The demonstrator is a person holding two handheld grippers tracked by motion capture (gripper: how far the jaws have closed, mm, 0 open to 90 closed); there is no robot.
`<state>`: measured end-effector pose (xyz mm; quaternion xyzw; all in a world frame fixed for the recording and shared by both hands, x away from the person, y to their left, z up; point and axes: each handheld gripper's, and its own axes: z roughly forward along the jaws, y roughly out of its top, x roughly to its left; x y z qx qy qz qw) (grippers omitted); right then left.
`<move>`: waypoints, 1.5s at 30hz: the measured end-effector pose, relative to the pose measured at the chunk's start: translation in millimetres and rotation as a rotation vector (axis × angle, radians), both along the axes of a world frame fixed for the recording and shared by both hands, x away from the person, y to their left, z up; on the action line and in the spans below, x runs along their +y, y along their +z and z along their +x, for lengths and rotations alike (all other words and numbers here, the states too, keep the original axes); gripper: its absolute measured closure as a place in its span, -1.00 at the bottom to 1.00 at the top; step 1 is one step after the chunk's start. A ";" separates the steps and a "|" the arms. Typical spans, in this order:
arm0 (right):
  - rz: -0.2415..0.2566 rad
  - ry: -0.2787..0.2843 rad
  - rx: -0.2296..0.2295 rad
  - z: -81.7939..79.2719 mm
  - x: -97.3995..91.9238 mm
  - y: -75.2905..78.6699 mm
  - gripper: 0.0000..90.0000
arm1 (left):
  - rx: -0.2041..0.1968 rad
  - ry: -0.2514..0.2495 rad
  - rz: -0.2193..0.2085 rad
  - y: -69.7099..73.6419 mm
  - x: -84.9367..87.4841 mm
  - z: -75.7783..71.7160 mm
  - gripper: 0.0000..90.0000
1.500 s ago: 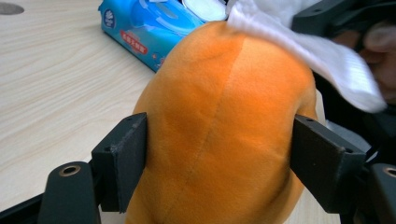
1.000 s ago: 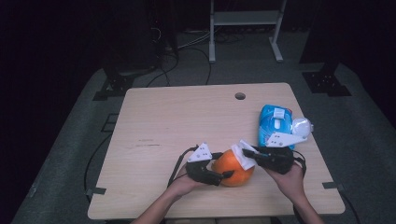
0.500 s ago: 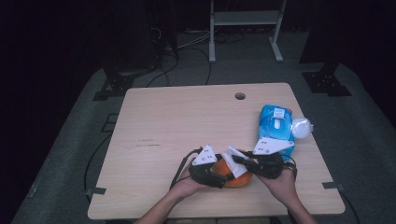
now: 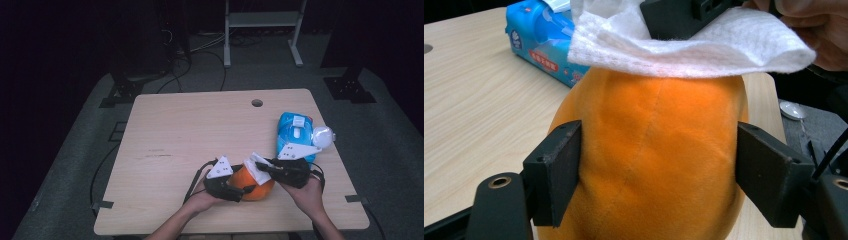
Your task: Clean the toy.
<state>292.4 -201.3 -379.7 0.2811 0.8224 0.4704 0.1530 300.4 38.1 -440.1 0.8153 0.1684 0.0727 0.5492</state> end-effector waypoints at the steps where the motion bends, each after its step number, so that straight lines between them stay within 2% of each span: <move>1: -0.002 0.004 0.002 -0.4 1.0 -0.6 0.75 | -0.006 -0.011 0.000 0.3 0.9 0.5 -0.51; 3: -0.010 0.014 -0.005 -1.0 2.9 -1.7 0.75 | -0.020 -0.034 -0.003 0.6 4.9 3.1 -0.60; 5: -0.010 0.017 -0.009 -0.8 3.0 -2.6 0.75 | -0.051 -0.059 -0.019 0.0 10.7 7.8 -0.71; 8: -0.006 0.020 -0.005 -0.5 0.9 -2.5 0.74 | -0.063 -0.121 -0.021 -6.4 17.2 14.9 -0.77; 10: -0.003 0.023 -0.001 0.1 -0.7 -2.6 0.75 | -0.053 -0.132 -0.006 -12.6 18.0 18.0 -0.80; 13: 0.003 0.032 -0.002 0.5 -0.4 -2.5 0.74 | -0.032 -0.142 -0.013 -19.6 15.3 19.8 -0.84; 15: 0.001 0.033 -0.002 -0.9 2.1 -2.4 0.74 | -0.022 -0.143 -0.007 -21.2 10.2 17.7 -0.86; 17: 0.001 0.033 -0.002 -1.7 3.9 -2.0 0.74 | -0.048 -0.137 0.020 -22.1 5.3 13.1 -0.85; 20: 0.002 0.029 -0.012 -2.8 6.0 -1.1 0.74 | -0.068 -0.104 0.046 -15.5 5.4 9.1 -0.52; 22: 0.006 0.021 -0.026 -4.0 5.5 0.9 0.74 | -0.070 -0.094 0.042 -8.8 7.7 8.1 -0.33; 23: 0.014 0.016 -0.032 -4.3 4.5 2.1 0.74 | -0.065 -0.091 0.033 -4.3 9.1 7.9 -0.28; 25: 0.039 0.007 -0.045 -3.8 -0.1 5.5 0.74 | -0.084 -0.085 0.017 9.8 14.7 7.2 -0.23; 27: 0.076 -0.004 -0.043 -2.2 -5.5 7.3 0.74 | -0.099 -0.080 -0.007 23.7 21.9 6.8 -0.22; 30: 0.119 -0.006 -0.008 3.1 -10.0 4.8 0.74 | -0.117 -0.075 0.001 35.0 28.3 4.7 -0.22; 32: 0.122 -0.005 0.028 7.9 -8.0 -3.0 0.74 | -0.104 -0.072 0.024 34.1 30.6 6.1 -0.23; 34: 0.098 -0.008 0.073 13.4 -4.1 -13.0 0.74 | -0.083 -0.069 0.069 27.2 29.2 8.6 -0.24; 35: 0.083 -0.010 0.089 15.2 -2.5 -16.8 0.74 | -0.078 -0.068 0.107 20.9 27.1 9.1 -0.25; 36: 0.061 -0.012 0.102 16.9 0.0 -21.3 0.74 | -0.072 -0.071 0.100 17.9 26.5 9.6 -0.26; 37: 0.055 -0.012 0.101 16.9 0.8 -22.3 0.74 | -0.058 -0.069 0.087 16.7 26.0 10.5 -0.27; 38: 0.057 -0.014 0.094 15.9 0.8 -20.4 0.74 | -0.061 -0.068 0.088 17.0 25.2 10.9 -0.28; 41: 0.092 0.003 0.066 11.0 0.5 -10.4 0.75 | -0.064 -0.063 0.087 14.6 20.3 10.1 -0.31; 45: 0.109 0.057 0.048 2.1 9.8 -2.5 0.74 | -0.076 -0.052 0.093 13.5 14.3 7.4 -0.35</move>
